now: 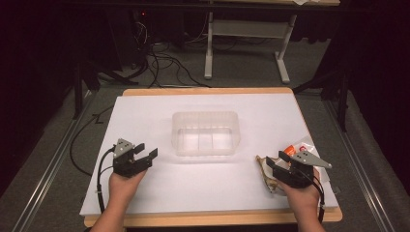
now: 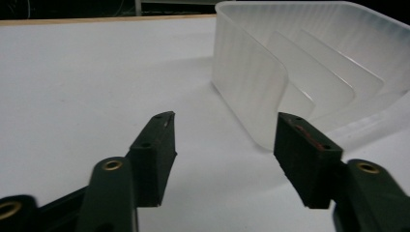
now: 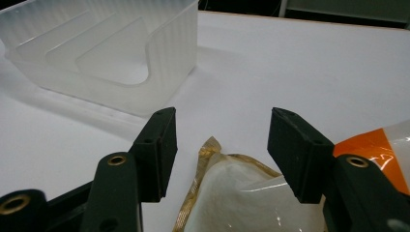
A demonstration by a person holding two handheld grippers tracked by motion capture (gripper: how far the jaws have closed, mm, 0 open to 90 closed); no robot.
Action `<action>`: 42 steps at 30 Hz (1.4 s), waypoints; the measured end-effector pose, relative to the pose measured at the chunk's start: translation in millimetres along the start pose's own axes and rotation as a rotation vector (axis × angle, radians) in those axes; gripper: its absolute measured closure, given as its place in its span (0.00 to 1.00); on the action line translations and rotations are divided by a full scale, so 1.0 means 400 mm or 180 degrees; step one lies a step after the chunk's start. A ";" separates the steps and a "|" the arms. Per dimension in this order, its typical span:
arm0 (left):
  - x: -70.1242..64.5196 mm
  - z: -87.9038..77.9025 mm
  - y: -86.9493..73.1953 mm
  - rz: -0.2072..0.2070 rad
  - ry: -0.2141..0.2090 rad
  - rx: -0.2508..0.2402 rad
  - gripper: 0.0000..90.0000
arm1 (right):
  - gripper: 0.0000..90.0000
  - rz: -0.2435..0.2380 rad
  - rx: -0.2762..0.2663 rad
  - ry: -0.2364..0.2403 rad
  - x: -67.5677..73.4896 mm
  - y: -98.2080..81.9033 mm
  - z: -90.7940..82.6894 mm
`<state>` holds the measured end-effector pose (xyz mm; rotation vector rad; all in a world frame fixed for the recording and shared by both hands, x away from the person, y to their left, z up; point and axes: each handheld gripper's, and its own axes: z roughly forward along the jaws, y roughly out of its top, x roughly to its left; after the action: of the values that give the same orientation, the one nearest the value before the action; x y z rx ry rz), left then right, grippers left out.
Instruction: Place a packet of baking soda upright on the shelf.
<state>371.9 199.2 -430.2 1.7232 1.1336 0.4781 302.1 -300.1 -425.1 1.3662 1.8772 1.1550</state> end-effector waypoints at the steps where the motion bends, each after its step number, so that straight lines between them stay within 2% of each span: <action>1: 0.007 0.000 0.003 -0.0019 -0.0029 -0.0036 0.42 | 0.49 0.0017 0.0007 0.0007 0.003 0.000 0.003; 3: 0.010 0.004 0.003 -0.0015 -0.0018 -0.0026 0.43 | 0.49 -0.0014 0.0050 0.0020 0.008 -0.002 0.007; 4: 0.013 0.015 -0.001 0.0025 -0.0010 0.0089 0.42 | 0.49 -0.0051 0.0060 0.0013 0.012 -0.002 0.007; 6: 0.013 0.020 -0.004 0.0045 0.0001 0.0142 0.42 | 0.49 -0.0058 0.0070 0.0017 0.015 -0.003 0.005; 8: 0.013 0.018 -0.002 0.0017 -0.0023 0.0118 0.41 | 0.49 -0.0075 0.0058 0.0026 0.013 -0.004 0.004; 17: 0.008 0.020 -0.004 0.0073 -0.0016 0.0154 0.41 | 0.49 -0.0022 0.0024 -0.0001 -0.006 -0.004 -0.007; 19: 0.005 0.026 -0.005 0.0117 -0.0041 0.0228 0.39 | 0.49 -0.0022 0.0006 -0.0010 -0.011 -0.003 -0.011; 20: 0.005 0.031 -0.004 0.0122 -0.0041 0.0312 0.36 | 0.49 -0.0023 0.0004 -0.0031 -0.014 -0.003 -0.014; 22: 0.009 0.032 0.008 0.0055 -0.0042 0.0442 0.32 | 0.49 -0.0020 -0.0015 -0.0071 -0.020 -0.005 -0.022; 25: 0.010 0.015 0.024 0.0028 -0.0032 0.0416 0.33 | 0.48 -0.0021 -0.0040 -0.0099 -0.026 -0.004 -0.029; 26: 0.010 0.005 0.027 0.0067 0.0000 0.0399 0.33 | 0.48 -0.0015 -0.0057 -0.0107 -0.030 -0.003 -0.033; 27: 0.014 -0.005 0.014 0.0128 0.0067 0.0375 0.29 | 0.47 -0.0008 -0.0085 -0.0117 -0.037 0.000 -0.039; 28: 0.022 -0.006 -0.003 0.0105 0.0062 0.0377 0.28 | 0.47 -0.0003 -0.0100 -0.0132 -0.041 0.001 -0.043; 29: 0.031 -0.004 -0.023 0.0068 0.0045 0.0410 0.27 | 0.47 0.0006 -0.0115 -0.0140 -0.045 0.002 -0.049; 30: 0.042 0.001 -0.038 0.0028 0.0009 0.0544 0.27 | 0.47 0.0026 -0.0138 -0.0149 -0.049 0.003 -0.054; 31: 0.042 0.001 -0.038 0.0028 0.0009 0.0544 0.25 | 0.47 0.0026 -0.0138 -0.0149 -0.049 0.003 -0.054; 32: 0.049 -0.001 -0.040 0.0075 -0.0058 0.0574 0.23 | 0.47 0.0063 -0.0208 -0.0172 -0.057 0.007 -0.068; 33: 0.050 -0.009 -0.039 0.0121 -0.0048 0.0517 0.24 | 0.47 0.0075 -0.0243 -0.0171 -0.061 0.010 -0.075; 38: 0.056 -0.018 -0.039 0.0137 -0.0006 0.0436 0.26 | 0.48 0.0037 -0.0314 -0.0280 -0.072 0.015 -0.105; 40: 0.054 -0.012 -0.038 0.0164 -0.0015 0.0453 0.26 | 0.48 0.0049 -0.0340 -0.0319 -0.079 0.015 -0.117; 42: 0.048 -0.006 -0.037 0.0257 -0.0004 0.0484 0.26 | 0.47 0.0094 -0.0357 -0.0358 -0.091 0.011 -0.130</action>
<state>372.5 218.1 -445.4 1.9065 1.1271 0.4495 274.4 -350.6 -398.0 1.3717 1.6935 1.1554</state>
